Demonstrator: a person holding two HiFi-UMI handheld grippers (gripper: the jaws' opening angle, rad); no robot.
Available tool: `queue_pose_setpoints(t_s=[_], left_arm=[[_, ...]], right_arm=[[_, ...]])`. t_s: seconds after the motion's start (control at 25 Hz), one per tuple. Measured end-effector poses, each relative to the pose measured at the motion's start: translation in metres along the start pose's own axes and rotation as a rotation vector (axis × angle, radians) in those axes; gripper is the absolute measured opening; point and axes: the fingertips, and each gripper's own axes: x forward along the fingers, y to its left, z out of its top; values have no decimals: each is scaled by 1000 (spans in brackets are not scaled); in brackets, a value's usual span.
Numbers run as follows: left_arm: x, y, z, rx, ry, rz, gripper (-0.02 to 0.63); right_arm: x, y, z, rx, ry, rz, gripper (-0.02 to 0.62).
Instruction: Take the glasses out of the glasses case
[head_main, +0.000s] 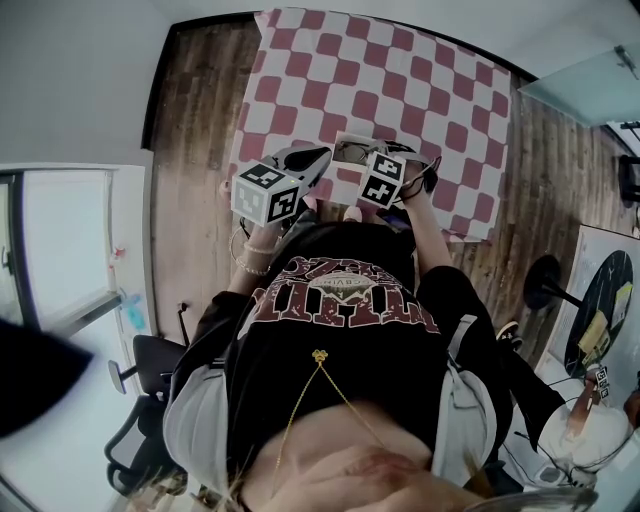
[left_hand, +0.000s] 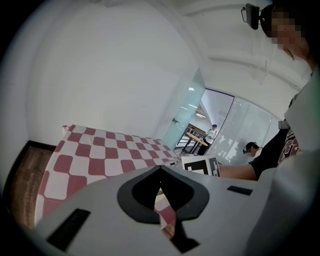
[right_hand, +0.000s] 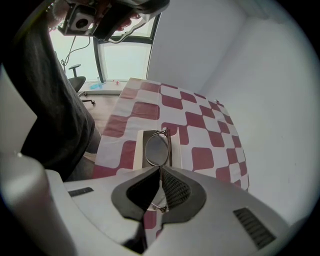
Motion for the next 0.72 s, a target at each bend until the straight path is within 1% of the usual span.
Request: queue_pose_setpoints(t_s=[0.2, 0.44, 0.6, 0.72], left_arm=[[2, 3, -4, -6, 1, -1, 0], [2, 2, -5, -9, 14, -6, 0], [4, 1, -6, -9, 13, -8, 0], [5, 2, -7, -9, 12, -7, 0]], right_arm=[[-8, -3, 1, 13, -9, -20, 32], [-22, -4, 3, 29, -25, -17, 32], [-24, -6, -4, 30, -13, -28, 32], [-33, -10, 0, 36, -29, -35, 32]])
